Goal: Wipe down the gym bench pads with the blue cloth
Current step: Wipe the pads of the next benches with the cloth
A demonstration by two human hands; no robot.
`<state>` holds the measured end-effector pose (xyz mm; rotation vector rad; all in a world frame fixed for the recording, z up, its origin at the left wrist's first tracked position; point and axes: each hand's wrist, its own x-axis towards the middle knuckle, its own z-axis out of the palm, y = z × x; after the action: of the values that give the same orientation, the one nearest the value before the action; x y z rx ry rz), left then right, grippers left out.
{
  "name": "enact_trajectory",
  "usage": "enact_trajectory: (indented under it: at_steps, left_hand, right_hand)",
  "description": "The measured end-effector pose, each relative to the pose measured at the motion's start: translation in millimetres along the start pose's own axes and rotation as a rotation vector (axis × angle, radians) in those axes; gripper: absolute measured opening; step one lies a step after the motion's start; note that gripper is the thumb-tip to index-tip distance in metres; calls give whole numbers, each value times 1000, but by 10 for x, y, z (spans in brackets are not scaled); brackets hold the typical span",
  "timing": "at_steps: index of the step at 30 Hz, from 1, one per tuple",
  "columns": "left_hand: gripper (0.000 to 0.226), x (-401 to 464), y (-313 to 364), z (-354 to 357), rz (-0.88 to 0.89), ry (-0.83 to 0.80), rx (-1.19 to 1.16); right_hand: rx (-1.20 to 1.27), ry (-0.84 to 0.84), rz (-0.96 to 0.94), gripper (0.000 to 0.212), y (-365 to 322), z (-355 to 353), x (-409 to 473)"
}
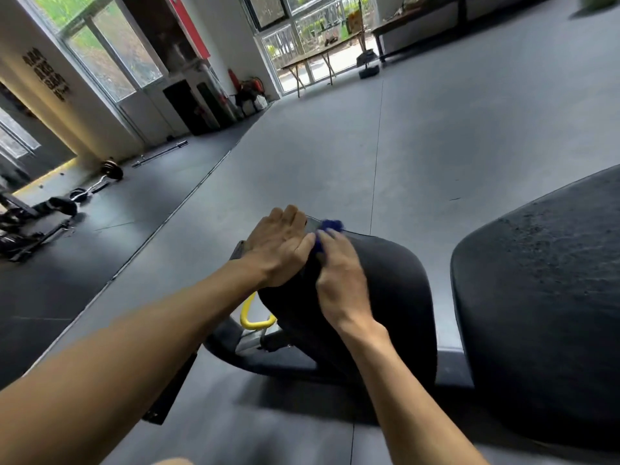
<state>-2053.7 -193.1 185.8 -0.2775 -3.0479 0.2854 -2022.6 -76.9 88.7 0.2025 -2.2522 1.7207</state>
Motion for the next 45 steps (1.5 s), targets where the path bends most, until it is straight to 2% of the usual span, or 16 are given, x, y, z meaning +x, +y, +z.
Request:
enact_trajectory:
  at_steps: [3, 5, 9, 11, 16, 19, 23, 26, 28, 31, 33, 35, 37, 40, 42, 45]
  left_hand:
    - [36, 27, 17, 15, -32, 38, -69]
    - [38, -3, 12, 33, -18, 68, -62]
    - [28, -14, -1, 60, 30, 106, -101]
    - [31, -19, -4, 72, 53, 126, -60]
    - [59, -35, -1, 145, 124, 180, -24]
    - [79, -17, 16, 137, 218, 133, -21]
    - [90, 23, 53, 83, 309, -27, 186]
    - [93, 51, 35, 83, 340, -40, 242]
    - [92, 64, 30, 91, 357, -24, 263]
    - [89, 65, 20, 107, 351, -13, 223]
    - [90, 61, 23, 98, 345, -23, 231]
    - [87, 59, 36, 90, 358, -23, 278]
    - [85, 67, 47, 76, 364, -33, 298]
    - [83, 91, 62, 76, 363, -33, 304]
    - [81, 91, 67, 78, 369, -42, 315]
    - [76, 85, 51, 72, 378, -42, 336]
  right_hand:
    - [117, -117, -77, 47, -69, -35, 154]
    - [70, -100, -49, 47, 196, -191, 130]
    - [-116, 50, 251, 35, 823, -549, -24]
    - [-187, 65, 288, 29, 850, -501, 47]
    - [49, -32, -34, 41, 143, -59, 291]
    - [95, -89, -132, 49, 192, -104, 162]
    - [-63, 83, 91, 52, 803, -399, -200]
    - [-106, 151, 275, 46, 854, -423, -213]
    - [-40, 132, 209, 41, 575, -305, -52]
    - [69, -78, -26, 50, 153, -168, 113]
    - [28, -153, -79, 53, 381, -230, 258]
    - [-47, -91, 13, 49, 887, -421, 386]
    - [-130, -6, 232, 42, 1337, -694, 376]
    - [-236, 70, 393, 37, 1494, -829, 193]
    - [-147, 132, 291, 38, 1241, -665, 131]
    - [-57, 18, 33, 44, 794, -350, 95]
